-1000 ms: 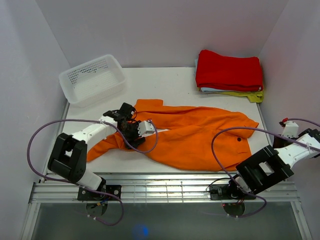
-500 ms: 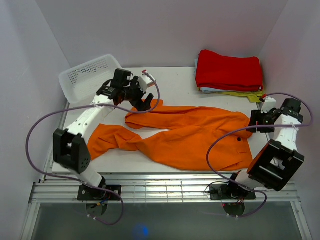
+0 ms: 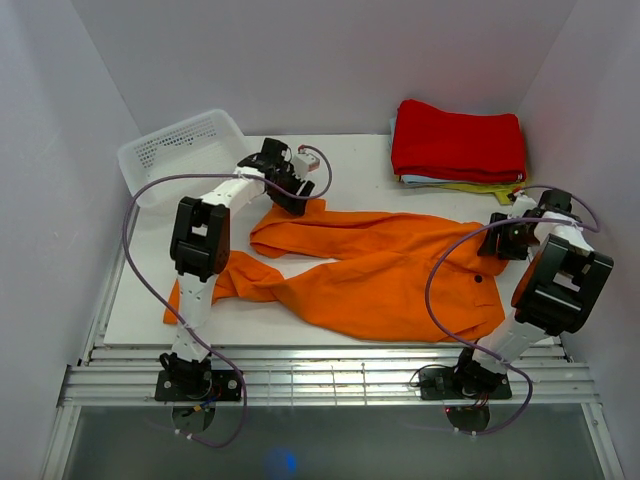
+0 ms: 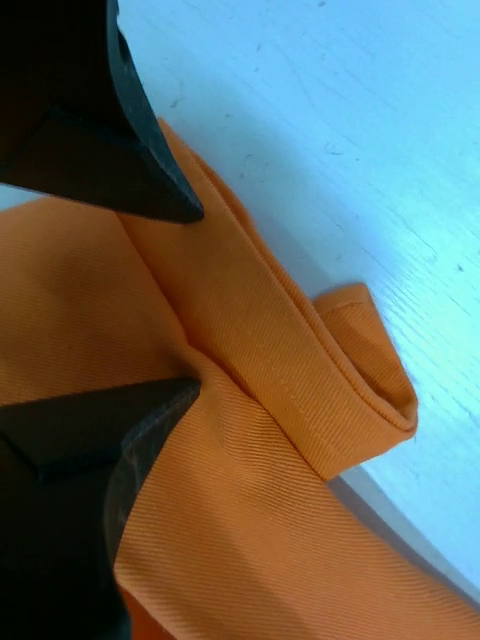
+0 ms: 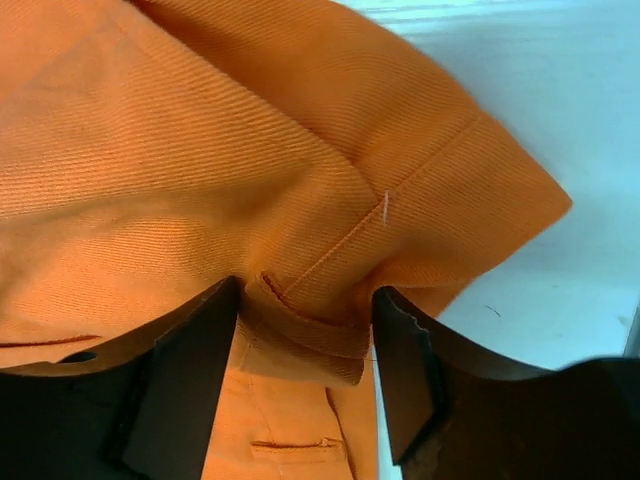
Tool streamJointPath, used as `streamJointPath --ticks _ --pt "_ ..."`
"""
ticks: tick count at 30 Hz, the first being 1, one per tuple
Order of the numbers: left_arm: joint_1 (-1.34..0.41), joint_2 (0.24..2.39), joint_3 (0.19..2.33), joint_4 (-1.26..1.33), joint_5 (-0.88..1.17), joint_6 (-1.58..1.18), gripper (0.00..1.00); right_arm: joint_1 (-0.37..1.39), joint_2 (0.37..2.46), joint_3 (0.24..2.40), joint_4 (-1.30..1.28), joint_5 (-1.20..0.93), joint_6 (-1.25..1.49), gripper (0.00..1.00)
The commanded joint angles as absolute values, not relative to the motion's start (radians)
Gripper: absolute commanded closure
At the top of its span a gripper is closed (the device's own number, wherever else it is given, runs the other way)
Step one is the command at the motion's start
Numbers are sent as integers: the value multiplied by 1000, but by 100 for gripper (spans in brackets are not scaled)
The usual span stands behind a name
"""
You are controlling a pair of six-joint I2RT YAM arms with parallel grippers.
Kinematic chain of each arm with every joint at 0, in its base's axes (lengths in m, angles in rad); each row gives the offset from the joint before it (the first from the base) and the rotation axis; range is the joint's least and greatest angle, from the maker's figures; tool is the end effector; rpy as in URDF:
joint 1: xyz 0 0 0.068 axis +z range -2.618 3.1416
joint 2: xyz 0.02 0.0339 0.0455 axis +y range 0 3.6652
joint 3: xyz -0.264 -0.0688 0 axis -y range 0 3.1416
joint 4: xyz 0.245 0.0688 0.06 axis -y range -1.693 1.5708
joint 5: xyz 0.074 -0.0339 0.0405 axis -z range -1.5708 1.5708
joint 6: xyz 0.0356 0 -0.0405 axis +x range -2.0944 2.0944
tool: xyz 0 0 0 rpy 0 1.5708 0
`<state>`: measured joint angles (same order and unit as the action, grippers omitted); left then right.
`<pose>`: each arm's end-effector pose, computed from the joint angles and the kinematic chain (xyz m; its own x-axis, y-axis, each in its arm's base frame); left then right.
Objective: Fold and stack the trousers
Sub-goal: Flatten the trousers out
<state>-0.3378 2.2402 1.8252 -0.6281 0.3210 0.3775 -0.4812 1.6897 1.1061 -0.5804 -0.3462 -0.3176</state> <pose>0.4553 -0.1718 0.1835 -0.5866 0.5768 -0.5686 0.7321 0.6778 -0.0678 0.2993 -0.1427 0.1920 -0.8722 0.1240 -0.4732 0.0463 0.9839 0.1725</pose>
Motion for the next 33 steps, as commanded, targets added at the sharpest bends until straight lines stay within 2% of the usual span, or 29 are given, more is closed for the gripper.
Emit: streamJointPath --ticks 1,2,3,5,12,15,17,20,23,29,33 --pt "-277 2198 1826 -585 268 275 28 -465 1698 1098 -540 -359 -285 44" --pt "-259 2150 1804 -583 271 229 31 -465 1698 1101 -538 -351 -285 52" --pt "-250 2122 1763 -604 238 226 34 -465 1700 1106 -538 -344 -291 56" --pt "-233 2022 1705 -630 172 233 34 -465 1703 1121 -548 -331 -302 60" --pt "-19 1706 1389 -652 42 303 30 -465 1690 1132 -563 -331 -328 60" --pt "112 1706 1339 -621 23 348 30 -465 1689 1135 -560 -330 -334 63" --pt "182 1744 1353 -592 15 390 31 -465 1697 1141 -563 -330 -334 69" --pt "241 1844 1402 -517 18 414 31 -465 1710 1155 -564 -322 -330 72" --pt "271 1945 1520 -477 35 399 30 -465 1709 1163 -566 -313 -333 81" --pt "276 2089 1765 -456 45 347 28 -465 1700 1167 -581 -314 -337 83" --pt "279 2125 1848 -399 -26 345 20 -465 1694 1169 -586 -313 -344 84"
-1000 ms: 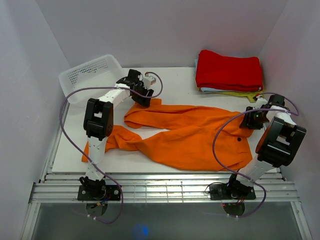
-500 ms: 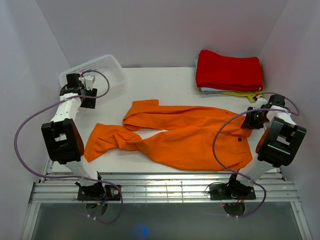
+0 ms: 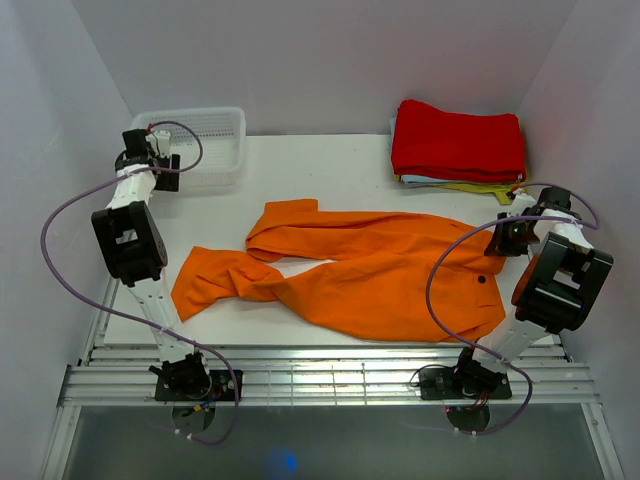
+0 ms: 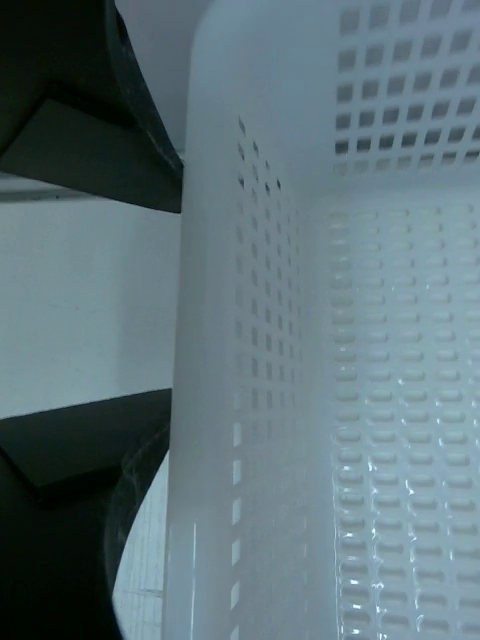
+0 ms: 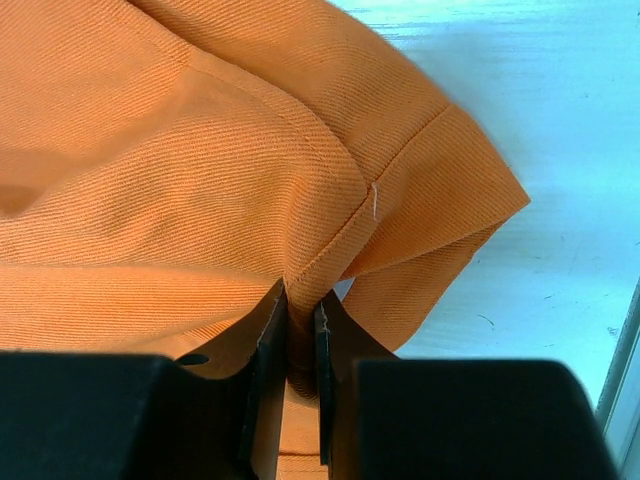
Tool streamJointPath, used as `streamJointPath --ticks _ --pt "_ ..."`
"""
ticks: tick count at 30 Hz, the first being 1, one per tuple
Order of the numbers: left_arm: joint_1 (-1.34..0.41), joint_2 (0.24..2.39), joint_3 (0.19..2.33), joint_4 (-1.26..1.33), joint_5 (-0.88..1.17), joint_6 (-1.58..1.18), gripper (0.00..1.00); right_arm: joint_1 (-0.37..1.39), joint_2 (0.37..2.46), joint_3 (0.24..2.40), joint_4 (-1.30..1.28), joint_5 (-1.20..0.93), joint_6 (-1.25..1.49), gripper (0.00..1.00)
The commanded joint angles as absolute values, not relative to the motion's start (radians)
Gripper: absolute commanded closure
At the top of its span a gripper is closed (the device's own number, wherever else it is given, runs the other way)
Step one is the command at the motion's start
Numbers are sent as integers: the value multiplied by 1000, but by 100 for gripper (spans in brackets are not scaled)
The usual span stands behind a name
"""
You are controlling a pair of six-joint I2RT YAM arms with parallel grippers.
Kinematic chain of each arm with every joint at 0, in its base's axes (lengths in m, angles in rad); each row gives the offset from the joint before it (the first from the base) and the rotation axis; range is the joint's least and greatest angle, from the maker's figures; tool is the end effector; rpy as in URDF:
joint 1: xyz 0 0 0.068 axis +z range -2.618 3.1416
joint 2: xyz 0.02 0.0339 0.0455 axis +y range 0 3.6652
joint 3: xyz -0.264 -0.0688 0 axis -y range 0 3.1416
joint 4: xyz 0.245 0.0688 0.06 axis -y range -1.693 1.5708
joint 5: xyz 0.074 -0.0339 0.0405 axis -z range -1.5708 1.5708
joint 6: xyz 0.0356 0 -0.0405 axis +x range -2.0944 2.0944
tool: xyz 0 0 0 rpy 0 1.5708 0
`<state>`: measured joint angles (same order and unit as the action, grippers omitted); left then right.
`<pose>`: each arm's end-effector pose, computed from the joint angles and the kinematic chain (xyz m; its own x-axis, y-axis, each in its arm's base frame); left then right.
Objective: Fold and stack the trousers
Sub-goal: Flatten the trousers out
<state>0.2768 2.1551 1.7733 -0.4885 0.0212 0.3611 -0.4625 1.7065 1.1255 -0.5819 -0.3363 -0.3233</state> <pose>0.4677 0.1321 0.2143 -0.7799 0.1456 -0.6087 0.0165 0.9770 0.2126 0.3061 -0.1395 0.1920 -0.8756 0.1014 -0.4724 0.0273 0.9865 0.1612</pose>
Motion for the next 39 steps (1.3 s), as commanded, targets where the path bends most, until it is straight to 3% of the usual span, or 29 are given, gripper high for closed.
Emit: streamJointPath --ticks 1,4,5,11,16,21,25,29,35,38,39 --pt "279 2125 1859 -391 -28 348 15 -465 1694 1169 -583 -313 -347 85" --pt "279 2108 1888 -464 55 348 12 -465 1703 1177 -586 -313 -353 88" --pt "279 2089 1866 -500 163 350 19 -465 1706 1178 -592 -314 -354 91" --pt "250 1743 1534 -584 590 454 22 -465 1668 1161 -595 -356 -413 92" --pt "91 1637 1443 -595 698 460 21 -465 1628 1161 -623 -403 -472 92" --pt "-131 1830 1590 -610 657 511 16 -465 1615 1169 -643 -394 -503 92" --pt "-195 2092 1913 -719 650 558 12 -465 1614 1169 -660 -385 -517 92" --pt "-235 2272 2086 -840 661 639 8 -465 1612 1178 -670 -391 -523 92" --pt "-275 2358 2082 -882 661 725 7 -463 1631 1193 -669 -387 -541 92" --pt "-279 2368 2034 -888 655 744 11 -463 1641 1206 -675 -394 -542 92" --pt "-279 2368 2011 -888 650 747 19 -463 1643 1209 -676 -397 -543 92"
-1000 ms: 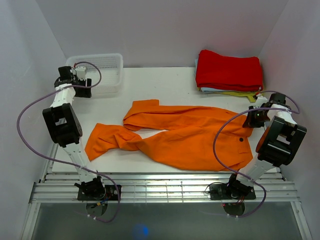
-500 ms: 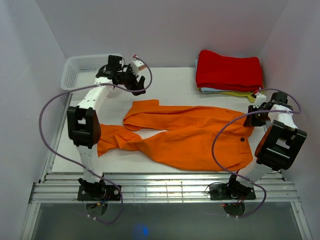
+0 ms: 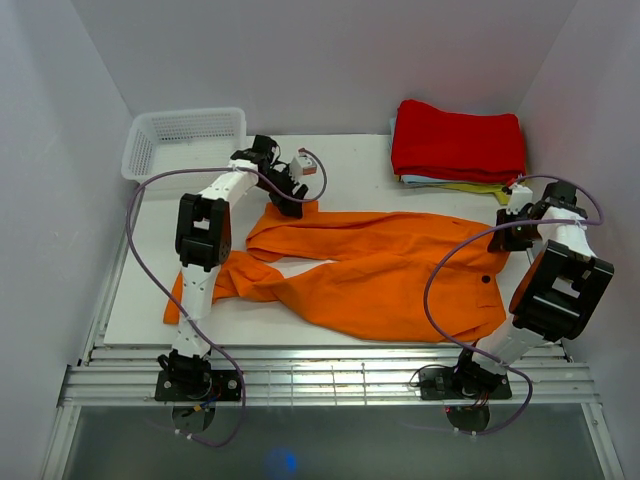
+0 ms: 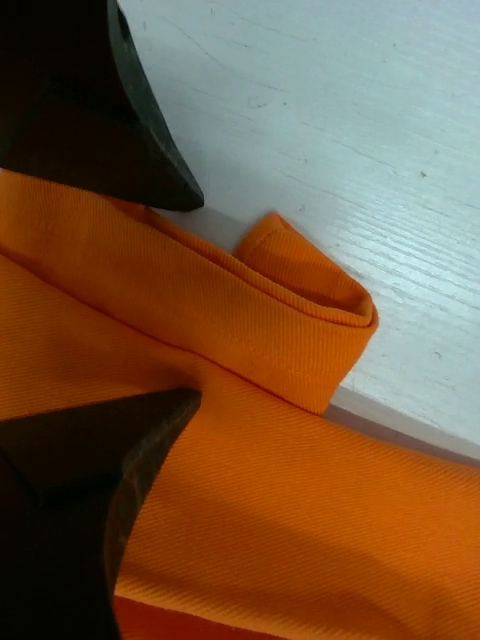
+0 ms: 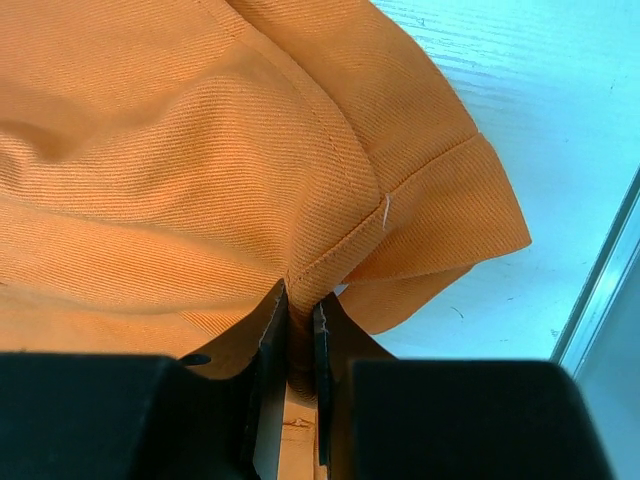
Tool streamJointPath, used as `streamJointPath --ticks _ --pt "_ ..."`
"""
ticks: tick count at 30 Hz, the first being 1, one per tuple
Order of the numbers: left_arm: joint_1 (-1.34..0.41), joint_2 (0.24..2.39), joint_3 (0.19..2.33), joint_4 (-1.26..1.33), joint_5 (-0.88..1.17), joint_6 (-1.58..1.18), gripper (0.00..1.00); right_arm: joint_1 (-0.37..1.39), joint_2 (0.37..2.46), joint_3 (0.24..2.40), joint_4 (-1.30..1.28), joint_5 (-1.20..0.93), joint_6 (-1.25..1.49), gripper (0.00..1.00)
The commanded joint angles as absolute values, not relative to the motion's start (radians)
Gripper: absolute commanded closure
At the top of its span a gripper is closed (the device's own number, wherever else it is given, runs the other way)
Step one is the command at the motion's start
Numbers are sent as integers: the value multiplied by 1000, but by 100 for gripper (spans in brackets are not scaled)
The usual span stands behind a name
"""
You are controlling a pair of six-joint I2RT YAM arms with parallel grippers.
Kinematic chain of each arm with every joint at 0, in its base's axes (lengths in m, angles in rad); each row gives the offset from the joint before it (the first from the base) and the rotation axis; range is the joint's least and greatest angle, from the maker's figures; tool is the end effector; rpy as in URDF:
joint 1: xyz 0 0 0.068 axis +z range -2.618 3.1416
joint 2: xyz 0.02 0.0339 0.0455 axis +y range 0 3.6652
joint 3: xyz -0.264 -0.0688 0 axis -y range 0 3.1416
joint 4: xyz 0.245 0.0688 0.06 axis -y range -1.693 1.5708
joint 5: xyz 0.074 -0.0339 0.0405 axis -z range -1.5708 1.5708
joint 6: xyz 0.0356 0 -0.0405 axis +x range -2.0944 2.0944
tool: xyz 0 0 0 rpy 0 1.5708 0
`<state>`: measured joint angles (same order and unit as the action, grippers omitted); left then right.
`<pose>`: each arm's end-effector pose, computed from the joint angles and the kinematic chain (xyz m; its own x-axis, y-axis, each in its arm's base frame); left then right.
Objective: Fold and stack the trousers
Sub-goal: Flatten the trousers out
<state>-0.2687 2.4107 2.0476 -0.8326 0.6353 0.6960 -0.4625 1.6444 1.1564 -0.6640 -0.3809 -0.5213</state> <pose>0.4808 -0.1543 0.1633 -0.4170 0.6501 -0.6352 0.9000 0.3929 -0.1888 0.2990 -0.1343 0.2171 -0.8479 -0.0939 -0.5218 -0.1653 0.9819 0.0920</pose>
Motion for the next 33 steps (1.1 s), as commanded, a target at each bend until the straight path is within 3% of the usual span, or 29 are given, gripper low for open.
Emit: streamJointPath --ticks 1,3,4,6,11,19,24,29,33 --pt "-279 2372 2000 -888 646 747 26 -463 1644 1212 -676 -397 -542 92" --pt "-278 2361 1985 -876 628 733 50 -463 1641 1216 -675 -391 -543 92" --pt "-278 2346 1955 -862 596 721 73 -463 1637 1216 -669 -387 -543 92" --pt "-273 2264 1907 -792 560 666 100 -463 1632 1220 -666 -374 -552 92" --pt "-235 2019 1738 -670 359 470 100 -468 1617 1229 -641 -333 -572 92" --pt "27 1501 1435 -597 161 166 100 -476 1597 1241 -624 -330 -612 92" --pt "109 1387 1303 -591 -39 34 100 -477 1595 1259 -617 -341 -603 92" --pt "181 1362 1240 -594 -80 -55 100 -477 1597 1278 -611 -322 -598 92" --pt "344 1388 1244 -580 -104 -164 100 -483 1594 1272 -588 -281 -614 92"
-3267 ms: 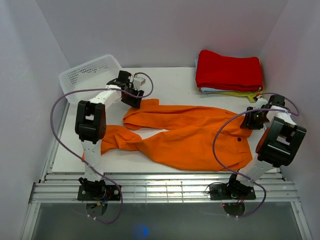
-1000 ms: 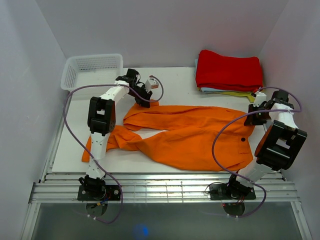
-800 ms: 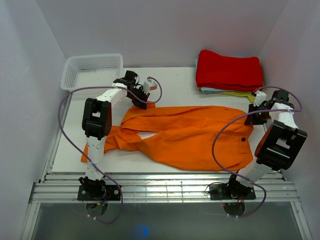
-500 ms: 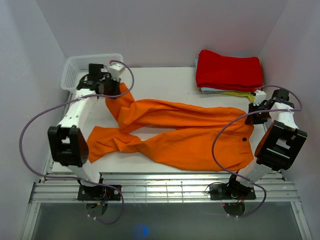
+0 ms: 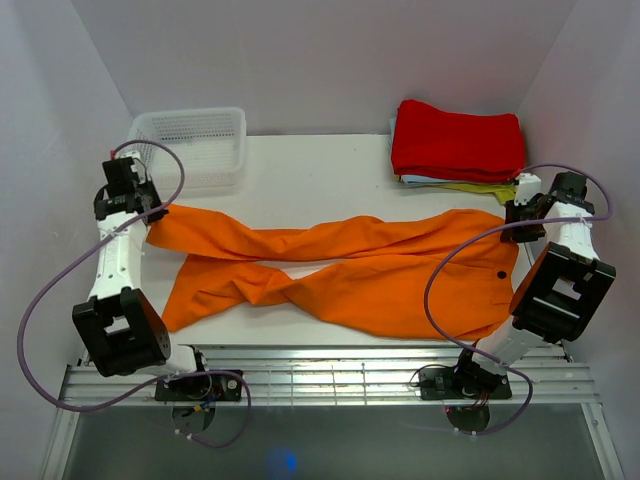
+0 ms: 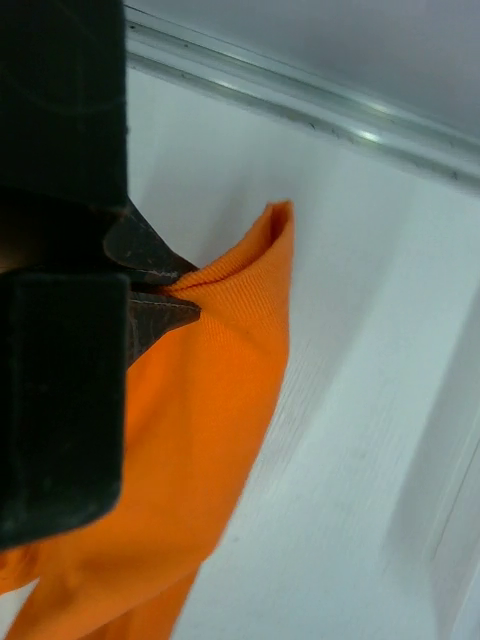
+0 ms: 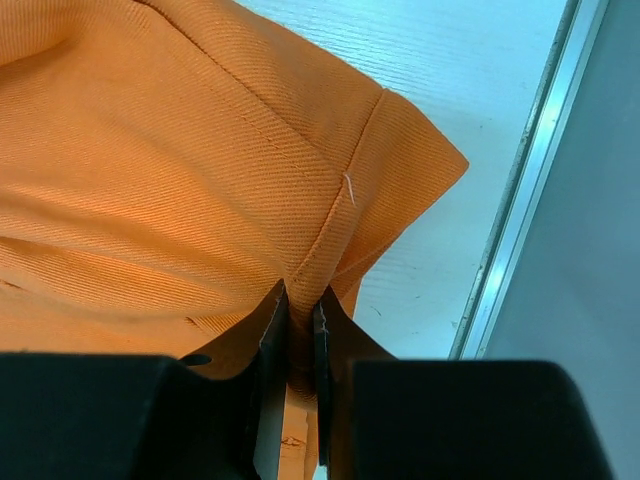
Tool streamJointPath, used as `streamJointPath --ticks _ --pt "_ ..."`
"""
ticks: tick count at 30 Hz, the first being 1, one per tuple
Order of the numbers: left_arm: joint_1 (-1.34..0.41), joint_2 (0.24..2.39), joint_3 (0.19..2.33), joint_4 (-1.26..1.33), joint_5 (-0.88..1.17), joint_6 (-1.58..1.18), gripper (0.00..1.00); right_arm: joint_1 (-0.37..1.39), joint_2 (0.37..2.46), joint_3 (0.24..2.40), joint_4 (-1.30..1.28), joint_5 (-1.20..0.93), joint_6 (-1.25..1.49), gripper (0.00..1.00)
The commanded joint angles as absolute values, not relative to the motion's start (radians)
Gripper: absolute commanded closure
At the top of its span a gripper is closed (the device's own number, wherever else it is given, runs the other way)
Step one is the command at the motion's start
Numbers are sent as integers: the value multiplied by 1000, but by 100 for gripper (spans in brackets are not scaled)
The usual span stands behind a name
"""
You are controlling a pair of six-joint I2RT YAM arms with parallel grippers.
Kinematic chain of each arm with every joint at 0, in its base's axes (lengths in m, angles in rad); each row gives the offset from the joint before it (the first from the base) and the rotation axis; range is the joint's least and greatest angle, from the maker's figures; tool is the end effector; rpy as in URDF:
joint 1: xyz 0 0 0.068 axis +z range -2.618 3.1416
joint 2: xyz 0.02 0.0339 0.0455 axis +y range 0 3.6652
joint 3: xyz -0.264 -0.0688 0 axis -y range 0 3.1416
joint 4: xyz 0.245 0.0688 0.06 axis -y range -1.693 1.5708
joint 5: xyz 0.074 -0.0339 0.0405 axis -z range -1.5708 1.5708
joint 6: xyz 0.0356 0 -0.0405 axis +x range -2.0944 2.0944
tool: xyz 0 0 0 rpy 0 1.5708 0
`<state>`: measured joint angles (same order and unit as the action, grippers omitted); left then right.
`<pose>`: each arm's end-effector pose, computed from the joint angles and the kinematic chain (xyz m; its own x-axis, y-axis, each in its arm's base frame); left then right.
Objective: Fold and stack the trousers
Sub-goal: Flatten the trousers out
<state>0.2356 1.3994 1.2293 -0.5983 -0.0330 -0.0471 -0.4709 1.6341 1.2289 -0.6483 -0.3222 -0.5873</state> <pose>0.2967 0.0724 0.3151 -0.6630 -0.2075 -0.7193 -0.2879 0.9576 -0.0109 0.3070 -0.1437 0.2419 -0.8059 -0.1795 -0.5642 -0.1871 0.9813 -0.0449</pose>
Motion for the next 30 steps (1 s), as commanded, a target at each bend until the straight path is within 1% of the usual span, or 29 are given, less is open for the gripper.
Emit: streamJointPath --ticks 1,3,6,9,10,13,14,19,20,21,22,23,24,25,26,27,28,29,30 --pt "377 1397 1262 -583 -75 -176 100 -491 1595 1272 -586 -278 -617 92" --pt "469 1413 1281 -574 -33 -196 100 -499 1595 1275 -575 -275 -618 92" --pt "556 1446 1304 -516 95 -189 100 -515 1611 1290 -565 -271 -617 92" --pt "580 1554 1377 -546 143 -190 100 -518 1641 1307 -563 -294 -598 92" --pt "580 1621 1399 -564 146 -208 100 -518 1658 1316 -561 -304 -589 92" --pt "581 1701 1440 -590 210 -230 100 -512 1695 1344 -563 -337 -549 92" --pt "581 1754 1453 -616 221 -267 100 -506 1704 1348 -566 -339 -537 92" --pt "583 1887 1549 -658 343 -373 99 -477 1747 1354 -534 -322 -506 92" --pt "584 1899 1558 -666 369 -386 89 -477 1753 1370 -534 -319 -503 92" --pt "587 1905 1565 -664 389 -408 75 -476 1759 1377 -535 -313 -502 92" --pt "591 1904 1565 -664 435 -411 49 -476 1770 1384 -537 -307 -502 92" --pt "595 1896 1557 -641 466 -404 38 -476 1775 1390 -537 -301 -503 92" --pt "600 1882 1545 -626 486 -390 28 -476 1779 1402 -538 -293 -505 92" --pt "600 1846 1523 -608 530 -321 24 -476 1787 1407 -535 -291 -505 92" --pt "600 1827 1519 -583 566 -272 22 -476 1793 1411 -535 -293 -503 92" --pt "598 1780 1526 -604 622 -62 21 -472 1810 1431 -546 -290 -499 92" --pt "598 1779 1526 -604 623 -60 21 -472 1810 1431 -549 -290 -499 92" --pt "598 1743 1526 -615 630 122 21 -471 1821 1442 -549 -281 -497 92" --pt "598 1724 1516 -632 620 208 21 -469 1825 1445 -549 -276 -497 92"
